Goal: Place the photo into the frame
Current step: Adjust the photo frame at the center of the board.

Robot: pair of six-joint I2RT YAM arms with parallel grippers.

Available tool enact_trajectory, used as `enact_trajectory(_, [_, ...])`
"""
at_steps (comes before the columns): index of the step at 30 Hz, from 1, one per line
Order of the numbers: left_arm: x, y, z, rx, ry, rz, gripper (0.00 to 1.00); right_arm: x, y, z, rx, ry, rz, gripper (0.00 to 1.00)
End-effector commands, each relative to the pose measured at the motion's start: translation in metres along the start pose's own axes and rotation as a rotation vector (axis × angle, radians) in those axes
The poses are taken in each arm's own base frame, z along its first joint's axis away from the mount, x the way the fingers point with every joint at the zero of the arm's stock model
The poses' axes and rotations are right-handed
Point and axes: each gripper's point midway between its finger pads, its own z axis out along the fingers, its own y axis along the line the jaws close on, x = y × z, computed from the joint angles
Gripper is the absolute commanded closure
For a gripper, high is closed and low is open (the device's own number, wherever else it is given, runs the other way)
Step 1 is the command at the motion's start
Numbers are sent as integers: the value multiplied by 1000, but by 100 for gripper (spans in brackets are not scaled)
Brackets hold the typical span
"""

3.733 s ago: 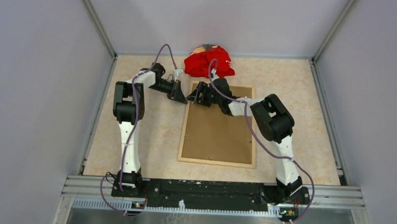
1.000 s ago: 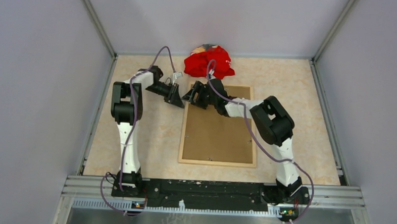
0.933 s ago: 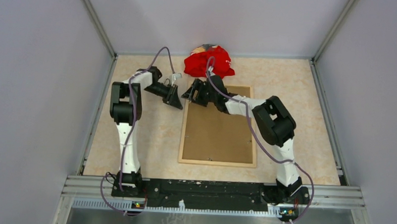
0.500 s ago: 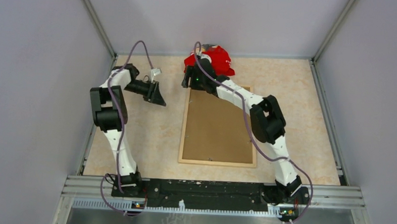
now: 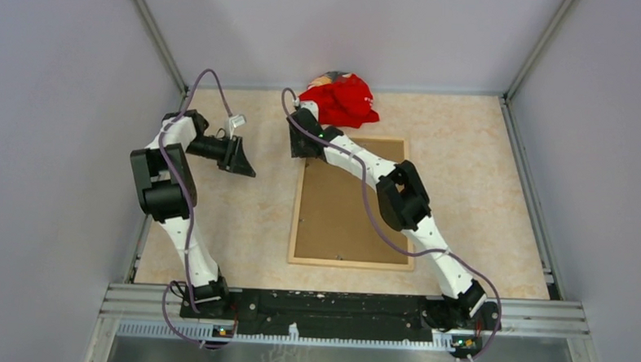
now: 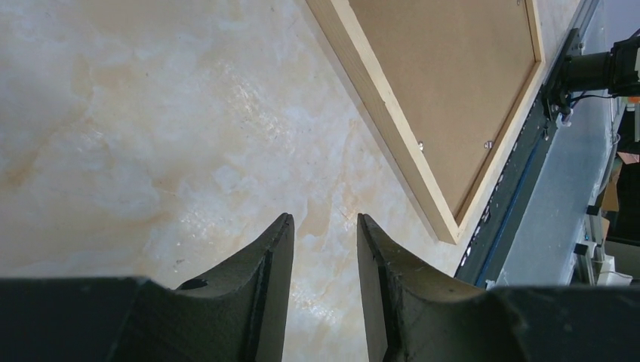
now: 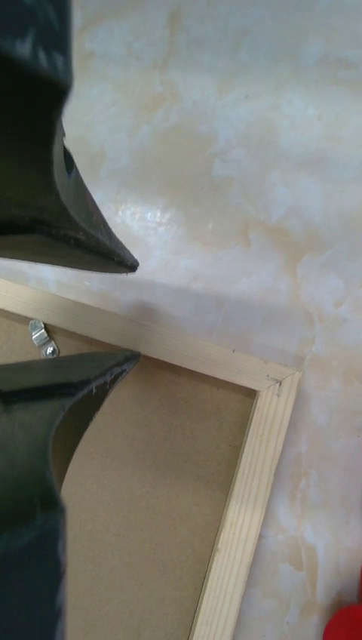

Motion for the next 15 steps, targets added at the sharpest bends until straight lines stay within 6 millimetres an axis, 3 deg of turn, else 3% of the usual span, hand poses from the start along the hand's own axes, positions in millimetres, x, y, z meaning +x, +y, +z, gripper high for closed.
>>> enact_trajectory(1, [-6, -13, -15, -10, -33, 54, 57, 9, 3, 4, 34, 1, -63, 63])
enact_trajectory(4, [-5, -13, -18, -17, -33, 54, 58, 16, 15, -1, 16, 4, -117, 75])
enact_trajectory(9, [-5, -15, -21, -27, -37, 51, 59, 30, 36, -9, -36, 29, -205, 84])
enact_trajectory(13, [-6, -16, -26, -43, -40, 53, 59, 45, 68, -26, -184, 63, -290, 91])
enact_trajectory(15, [-8, -15, -29, -56, -48, 49, 59, 63, 86, -40, -288, 93, -373, 95])
